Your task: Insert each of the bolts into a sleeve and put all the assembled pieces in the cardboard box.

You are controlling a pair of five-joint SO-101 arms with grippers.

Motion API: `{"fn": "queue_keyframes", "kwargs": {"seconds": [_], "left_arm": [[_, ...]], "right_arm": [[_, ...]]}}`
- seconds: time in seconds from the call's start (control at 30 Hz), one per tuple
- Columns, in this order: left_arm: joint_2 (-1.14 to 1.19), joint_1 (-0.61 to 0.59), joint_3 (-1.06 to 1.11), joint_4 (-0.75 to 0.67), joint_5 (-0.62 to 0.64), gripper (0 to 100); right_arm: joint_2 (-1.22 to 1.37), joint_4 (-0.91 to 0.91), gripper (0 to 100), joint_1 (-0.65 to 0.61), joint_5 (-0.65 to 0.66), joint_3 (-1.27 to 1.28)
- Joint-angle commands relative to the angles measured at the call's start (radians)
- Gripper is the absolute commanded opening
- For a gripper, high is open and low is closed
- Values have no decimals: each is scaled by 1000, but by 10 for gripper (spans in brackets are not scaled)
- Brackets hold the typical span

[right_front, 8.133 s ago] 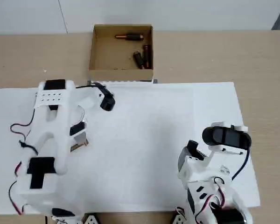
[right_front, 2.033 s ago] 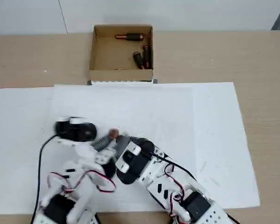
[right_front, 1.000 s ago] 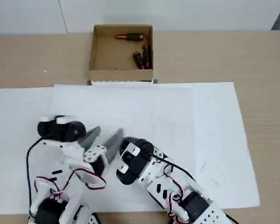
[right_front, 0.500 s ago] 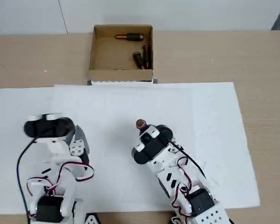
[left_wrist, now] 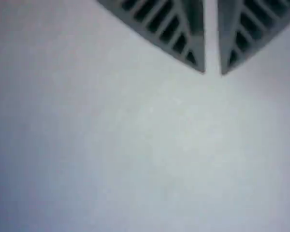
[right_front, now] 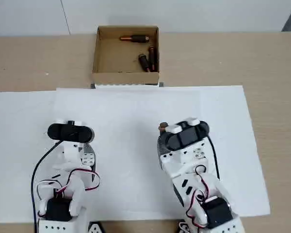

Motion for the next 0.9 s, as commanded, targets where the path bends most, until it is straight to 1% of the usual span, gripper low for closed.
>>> {"fn": "queue_keyframes", "kwargs": {"seconds": [0.0, 0.17, 0.23, 0.33, 0.43, 0.57, 0.67, 0.87], "left_arm": [[-8, -3, -4, 0, -9, 6], [-8, -3, -4, 0, -9, 6], [-8, -3, -4, 0, -9, 6], [-8, -5, -4, 0, -5, 6], [-8, -5, -4, 0, -3, 6], [-8, -2, -4, -3, -3, 6], [-8, -3, -1, -11, -2, 7], [-8, -3, -1, -11, -2, 7]], "right_arm": [[-2, 15, 2, 12, -17, -120], [13, 18, 2, 8, -17, -199], [64, 18, 2, 10, -17, -249], [211, 18, 2, 12, -23, -370], [394, 19, 2, 12, -64, -516], [613, 16, 2, 12, -68, -671], [736, 7, 2, 12, -68, -756], [941, -79, 2, 13, -63, -901]]}}
